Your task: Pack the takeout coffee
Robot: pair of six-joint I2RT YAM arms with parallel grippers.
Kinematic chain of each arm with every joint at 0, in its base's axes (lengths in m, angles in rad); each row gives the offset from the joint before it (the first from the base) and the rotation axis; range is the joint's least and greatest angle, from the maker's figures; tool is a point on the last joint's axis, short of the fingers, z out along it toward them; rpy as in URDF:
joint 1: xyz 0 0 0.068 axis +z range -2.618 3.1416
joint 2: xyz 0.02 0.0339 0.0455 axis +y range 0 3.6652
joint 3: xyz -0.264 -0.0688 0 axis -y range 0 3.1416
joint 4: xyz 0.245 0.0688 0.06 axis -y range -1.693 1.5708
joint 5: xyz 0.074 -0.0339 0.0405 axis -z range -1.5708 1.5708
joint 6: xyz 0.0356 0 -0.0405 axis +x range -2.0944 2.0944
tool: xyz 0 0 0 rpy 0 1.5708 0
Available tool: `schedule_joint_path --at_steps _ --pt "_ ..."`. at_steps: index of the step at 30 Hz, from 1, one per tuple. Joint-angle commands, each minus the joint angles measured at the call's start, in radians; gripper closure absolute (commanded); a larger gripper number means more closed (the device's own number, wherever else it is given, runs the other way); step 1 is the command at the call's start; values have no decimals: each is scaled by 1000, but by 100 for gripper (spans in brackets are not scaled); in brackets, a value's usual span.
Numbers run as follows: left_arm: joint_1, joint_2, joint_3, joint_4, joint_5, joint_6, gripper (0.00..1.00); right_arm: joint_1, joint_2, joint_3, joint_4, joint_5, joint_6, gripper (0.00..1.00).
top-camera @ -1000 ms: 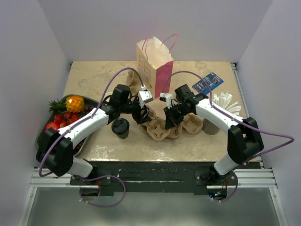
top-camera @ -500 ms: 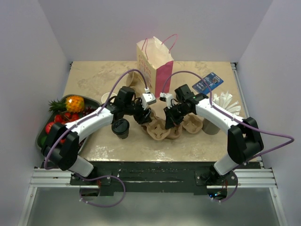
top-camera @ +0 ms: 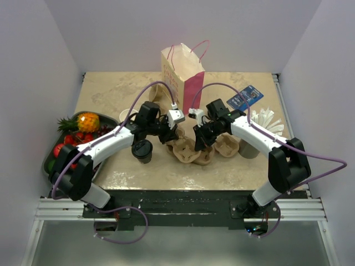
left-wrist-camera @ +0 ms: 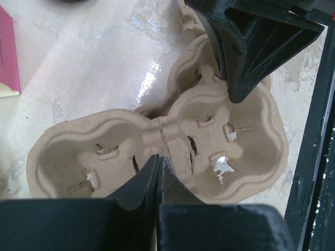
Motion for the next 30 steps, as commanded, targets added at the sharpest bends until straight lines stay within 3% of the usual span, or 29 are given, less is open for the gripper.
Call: schedule_joint_path --at_steps 1,19,20,23,30 --pt "13 -19 30 12 -59 38 100 -3 -19 9 -7 24 -10 100" --pt "53 -116 154 -55 46 50 100 -16 -14 22 -36 87 -48 100" --pt "53 -113 152 -66 40 49 96 -19 -16 22 -35 84 -49 100" --pt "53 -113 84 -43 -7 6 52 -20 -16 22 -36 76 -45 100" --pt "51 -67 -21 64 -1 -115 45 -20 -14 23 -41 74 -50 100"
